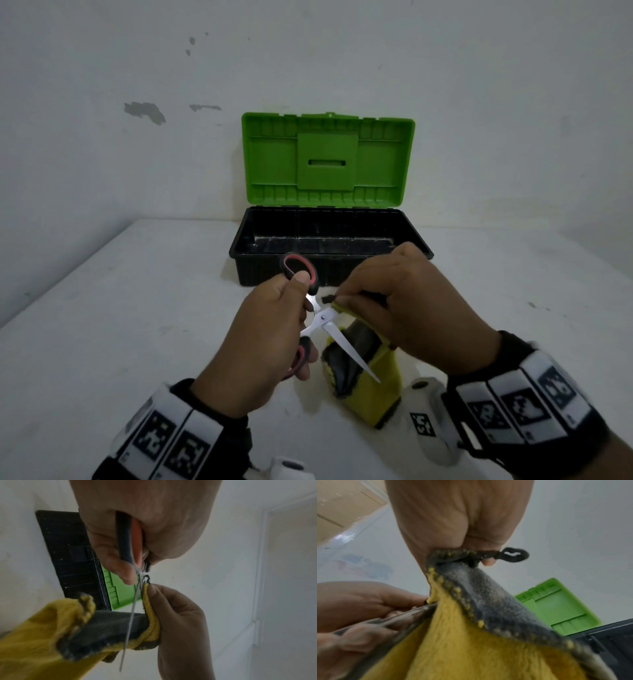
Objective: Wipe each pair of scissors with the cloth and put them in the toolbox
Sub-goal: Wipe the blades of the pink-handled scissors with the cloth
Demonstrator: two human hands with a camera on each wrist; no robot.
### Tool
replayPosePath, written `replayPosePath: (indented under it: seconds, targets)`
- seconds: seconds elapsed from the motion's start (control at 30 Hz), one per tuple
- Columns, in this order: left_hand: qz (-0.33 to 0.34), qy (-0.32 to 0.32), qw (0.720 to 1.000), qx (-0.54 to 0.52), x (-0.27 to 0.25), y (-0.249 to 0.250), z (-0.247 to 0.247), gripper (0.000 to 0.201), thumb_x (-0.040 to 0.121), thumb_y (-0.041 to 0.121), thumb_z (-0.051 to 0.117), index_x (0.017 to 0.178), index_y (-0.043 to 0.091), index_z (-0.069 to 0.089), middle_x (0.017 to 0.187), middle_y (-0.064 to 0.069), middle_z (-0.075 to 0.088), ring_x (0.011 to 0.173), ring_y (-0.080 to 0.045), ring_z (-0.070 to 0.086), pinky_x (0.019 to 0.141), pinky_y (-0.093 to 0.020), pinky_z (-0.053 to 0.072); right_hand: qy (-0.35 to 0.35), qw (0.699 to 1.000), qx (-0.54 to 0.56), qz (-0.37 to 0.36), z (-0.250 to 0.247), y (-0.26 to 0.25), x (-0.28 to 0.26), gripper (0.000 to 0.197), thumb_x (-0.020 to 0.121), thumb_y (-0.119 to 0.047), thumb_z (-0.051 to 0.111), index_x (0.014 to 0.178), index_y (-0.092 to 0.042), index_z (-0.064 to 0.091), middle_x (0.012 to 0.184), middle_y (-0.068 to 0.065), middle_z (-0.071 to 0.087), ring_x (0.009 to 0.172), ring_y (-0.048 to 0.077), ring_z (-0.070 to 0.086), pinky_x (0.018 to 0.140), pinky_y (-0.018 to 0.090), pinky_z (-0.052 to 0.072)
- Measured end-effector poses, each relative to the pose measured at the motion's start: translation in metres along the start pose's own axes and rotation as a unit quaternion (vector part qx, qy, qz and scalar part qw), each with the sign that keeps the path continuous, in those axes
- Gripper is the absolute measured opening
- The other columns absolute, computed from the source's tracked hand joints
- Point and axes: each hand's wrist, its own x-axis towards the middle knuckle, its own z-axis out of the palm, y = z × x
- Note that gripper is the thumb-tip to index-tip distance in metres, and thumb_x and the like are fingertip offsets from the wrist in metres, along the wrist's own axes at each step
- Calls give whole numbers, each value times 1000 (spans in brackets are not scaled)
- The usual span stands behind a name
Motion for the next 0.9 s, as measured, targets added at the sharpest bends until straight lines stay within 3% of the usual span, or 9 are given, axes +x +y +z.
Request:
replayPosePath:
  seconds: [0.1, 0.2, 0.37, 0.5, 0.7, 0.77, 0.9]
  targets:
    - [8, 0, 1000, 4, 3, 2, -3, 38, 101, 39, 41, 86, 6, 53, 68, -8, 41, 44, -26, 54, 41, -29, 44, 28, 999, 40, 18, 0, -1, 3, 4, 89, -29, 71, 88, -30, 75, 85, -18, 71, 75, -2, 62, 78, 42, 48]
    - [17, -11, 1000, 18, 4, 5, -2, 41, 102, 39, 40, 94, 1, 53, 72, -17, 45, 43, -26, 53, 37, -26, 43, 23, 999, 31, -6, 9, -14, 5, 7, 90, -31, 70, 92, -29, 76, 90, -16, 73, 78, 0, 62, 76, 35, 43]
    - [12, -13, 1000, 25, 2, 1, -3, 40, 102, 38, 40, 90, 2, 53, 68, -12, 48, 42, -25, 52, 37, -25, 43, -23, 999, -18, -36, 13, -18, 6, 17, 93, -34, 61, 90, -29, 76, 88, -15, 72, 76, 5, 62, 73, 29, 29]
    - [15, -12, 1000, 19, 3, -1, -3, 36, 102, 38, 40, 88, 10, 57, 68, -7, 58, 40, -23, 54, 36, -25, 43, -28, 997, -40, -52, 14, -23, 8, 21, 93, -30, 58, 82, -27, 75, 81, -12, 71, 70, 10, 62, 71, 30, 28]
    - [29, -24, 999, 19, 6, -5, -3, 41, 101, 41, 39, 84, 7, 56, 61, -14, 54, 41, -26, 51, 36, -26, 42, -45, 995, -19, -87, 18, -31, 7, 19, 92, -29, 59, 84, -28, 75, 84, -13, 72, 72, 8, 61, 73, 28, 27]
    - [35, -21, 999, 8, 7, -5, -4, 39, 100, 42, 41, 86, 10, 57, 58, -7, 53, 42, -27, 52, 37, -27, 42, -19, 998, 18, -61, 16, -28, 5, 13, 92, -30, 63, 85, -27, 74, 85, -15, 71, 76, 2, 59, 75, 29, 33]
    - [41, -3, 999, 8, 11, -5, -10, 33, 98, 47, 45, 86, 21, 62, 51, 2, 44, 42, -27, 53, 39, -28, 42, 87, 986, 108, 87, 5, -12, -4, 3, 87, -29, 71, 86, -28, 74, 82, -20, 71, 80, -5, 62, 81, 23, 45]
